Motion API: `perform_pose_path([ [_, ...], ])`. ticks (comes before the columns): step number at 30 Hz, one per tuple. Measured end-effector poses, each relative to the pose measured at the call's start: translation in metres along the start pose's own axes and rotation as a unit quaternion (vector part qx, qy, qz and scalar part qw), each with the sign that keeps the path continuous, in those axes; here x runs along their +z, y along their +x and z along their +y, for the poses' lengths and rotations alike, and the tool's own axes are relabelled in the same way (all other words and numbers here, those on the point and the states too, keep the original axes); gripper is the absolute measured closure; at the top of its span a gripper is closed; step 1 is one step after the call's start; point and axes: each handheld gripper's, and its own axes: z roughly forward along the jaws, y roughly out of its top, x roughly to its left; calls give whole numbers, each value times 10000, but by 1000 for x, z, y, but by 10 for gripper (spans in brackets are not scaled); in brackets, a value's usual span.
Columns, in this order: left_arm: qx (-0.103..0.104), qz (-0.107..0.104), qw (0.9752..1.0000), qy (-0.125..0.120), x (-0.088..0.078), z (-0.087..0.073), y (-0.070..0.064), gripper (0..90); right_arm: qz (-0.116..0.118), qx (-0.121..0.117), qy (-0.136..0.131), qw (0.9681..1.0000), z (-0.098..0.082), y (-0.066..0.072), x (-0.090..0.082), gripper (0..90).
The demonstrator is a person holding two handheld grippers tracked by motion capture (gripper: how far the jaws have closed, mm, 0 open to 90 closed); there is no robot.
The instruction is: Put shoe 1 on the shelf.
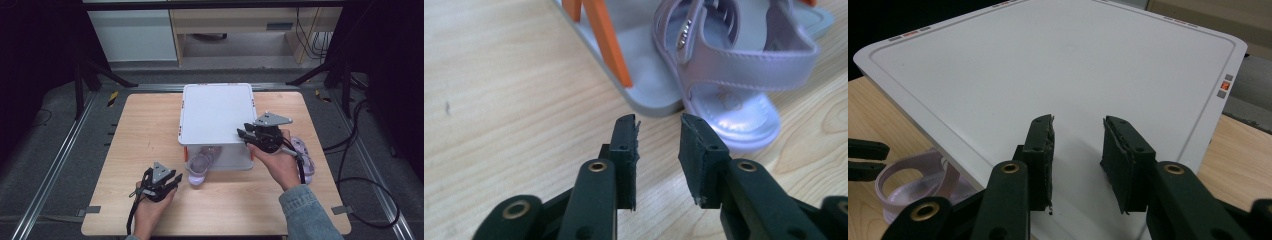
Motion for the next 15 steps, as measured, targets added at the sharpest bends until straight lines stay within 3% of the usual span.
perform_pose_path([
  [6,197,-67,9996,197,10,-2,-8,697,8,-6,15,10000,0,0,0,650],
  [15,241,-102,9993,278,17,-2,-13,701,26,-6,21,10000,1,-1,0,659],
])
